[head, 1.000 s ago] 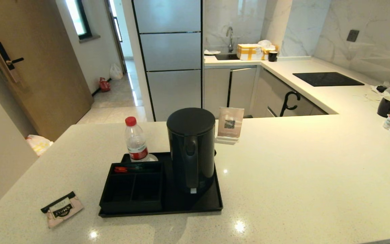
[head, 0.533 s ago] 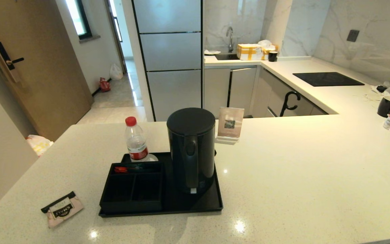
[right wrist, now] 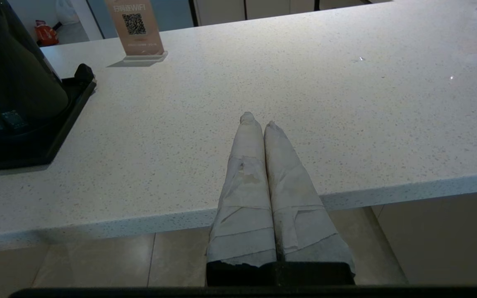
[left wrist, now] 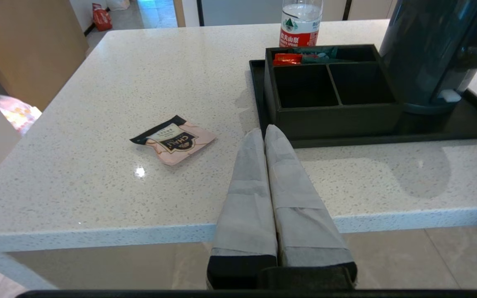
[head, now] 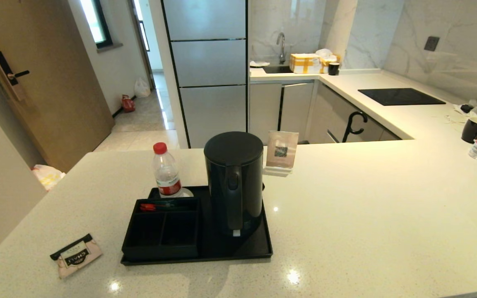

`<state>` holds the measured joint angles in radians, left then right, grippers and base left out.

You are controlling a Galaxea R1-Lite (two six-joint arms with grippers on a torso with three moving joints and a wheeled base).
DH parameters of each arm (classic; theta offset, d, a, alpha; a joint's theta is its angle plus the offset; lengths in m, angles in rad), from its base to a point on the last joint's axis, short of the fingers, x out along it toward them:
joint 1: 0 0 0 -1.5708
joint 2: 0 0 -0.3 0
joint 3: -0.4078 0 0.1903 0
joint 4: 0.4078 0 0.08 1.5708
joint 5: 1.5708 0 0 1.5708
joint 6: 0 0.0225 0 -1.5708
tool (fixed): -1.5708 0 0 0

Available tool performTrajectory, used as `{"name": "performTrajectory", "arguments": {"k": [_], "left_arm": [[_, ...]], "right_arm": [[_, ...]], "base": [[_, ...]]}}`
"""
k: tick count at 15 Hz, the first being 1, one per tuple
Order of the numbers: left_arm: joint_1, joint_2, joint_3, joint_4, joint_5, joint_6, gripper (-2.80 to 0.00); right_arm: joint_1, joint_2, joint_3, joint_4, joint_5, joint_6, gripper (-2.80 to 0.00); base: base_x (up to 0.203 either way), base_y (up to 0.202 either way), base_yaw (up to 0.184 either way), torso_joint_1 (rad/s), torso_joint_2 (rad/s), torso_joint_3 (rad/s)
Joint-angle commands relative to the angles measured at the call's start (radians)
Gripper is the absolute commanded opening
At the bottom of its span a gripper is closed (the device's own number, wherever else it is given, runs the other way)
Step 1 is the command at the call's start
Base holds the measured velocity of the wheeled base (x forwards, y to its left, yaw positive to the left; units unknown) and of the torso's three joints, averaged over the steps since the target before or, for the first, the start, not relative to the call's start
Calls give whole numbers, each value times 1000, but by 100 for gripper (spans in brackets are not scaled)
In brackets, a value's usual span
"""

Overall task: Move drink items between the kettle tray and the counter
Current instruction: Pick up the kettle

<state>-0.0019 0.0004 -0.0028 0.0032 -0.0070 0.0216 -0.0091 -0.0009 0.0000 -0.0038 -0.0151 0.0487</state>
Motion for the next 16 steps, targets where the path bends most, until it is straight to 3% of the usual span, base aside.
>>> {"name": "performTrajectory", "arguments": {"k": [1,16], "left_arm": [[0,0,1,1,1,6,-280],[0,0,1,1,1,4,-280]], "right_arm": [[0,1,0,-1,0,0,-280],[0,1,0,-1,0,0,-280]], "base": [[0,0,0,0,0,0],[0,0,0,0,0,0]]}}
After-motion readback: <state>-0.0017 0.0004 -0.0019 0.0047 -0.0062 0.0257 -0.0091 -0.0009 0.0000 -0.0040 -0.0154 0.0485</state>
